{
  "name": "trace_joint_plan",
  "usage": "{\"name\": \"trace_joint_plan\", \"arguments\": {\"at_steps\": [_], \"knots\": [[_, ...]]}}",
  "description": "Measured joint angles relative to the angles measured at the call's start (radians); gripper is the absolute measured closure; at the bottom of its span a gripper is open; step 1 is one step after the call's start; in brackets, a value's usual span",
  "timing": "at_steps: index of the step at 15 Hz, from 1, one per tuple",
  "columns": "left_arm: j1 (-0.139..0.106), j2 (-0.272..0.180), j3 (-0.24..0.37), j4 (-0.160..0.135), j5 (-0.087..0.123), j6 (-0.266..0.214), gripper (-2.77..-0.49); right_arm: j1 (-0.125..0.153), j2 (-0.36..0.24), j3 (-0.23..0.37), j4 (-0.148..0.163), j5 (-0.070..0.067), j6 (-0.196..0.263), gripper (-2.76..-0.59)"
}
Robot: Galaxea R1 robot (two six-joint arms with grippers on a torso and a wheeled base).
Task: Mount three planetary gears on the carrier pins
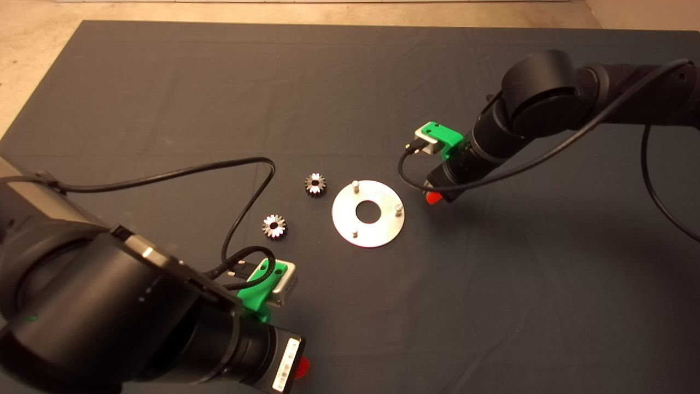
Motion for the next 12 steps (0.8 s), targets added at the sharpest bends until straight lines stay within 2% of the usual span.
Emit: {"name": "trace_joint_plan", "arguments": {"at_steps": [2, 4, 7, 9, 12], "knots": [[0.000, 0.000, 0.000, 0.000, 0.000, 0.000, -1.78, 0.000, 0.005, 0.037, 0.017, -0.009, 0.000, -0.99], [0.000, 0.000, 0.000, 0.000, 0.000, 0.001, -1.78, 0.000, 0.021, 0.044, 0.028, -0.013, 0.000, -0.99], [0.000, 0.000, 0.000, 0.000, 0.000, 0.001, -1.78, 0.000, 0.033, 0.051, 0.029, -0.013, 0.000, -0.99], [0.000, 0.000, 0.000, 0.000, 0.000, 0.001, -1.78, 0.000, 0.047, 0.051, 0.029, -0.022, -0.001, -0.98], [0.000, 0.002, 0.000, 0.000, 0.000, 0.001, -1.78, 0.000, 0.075, 0.051, 0.029, -0.017, -0.004, -0.97]]}}
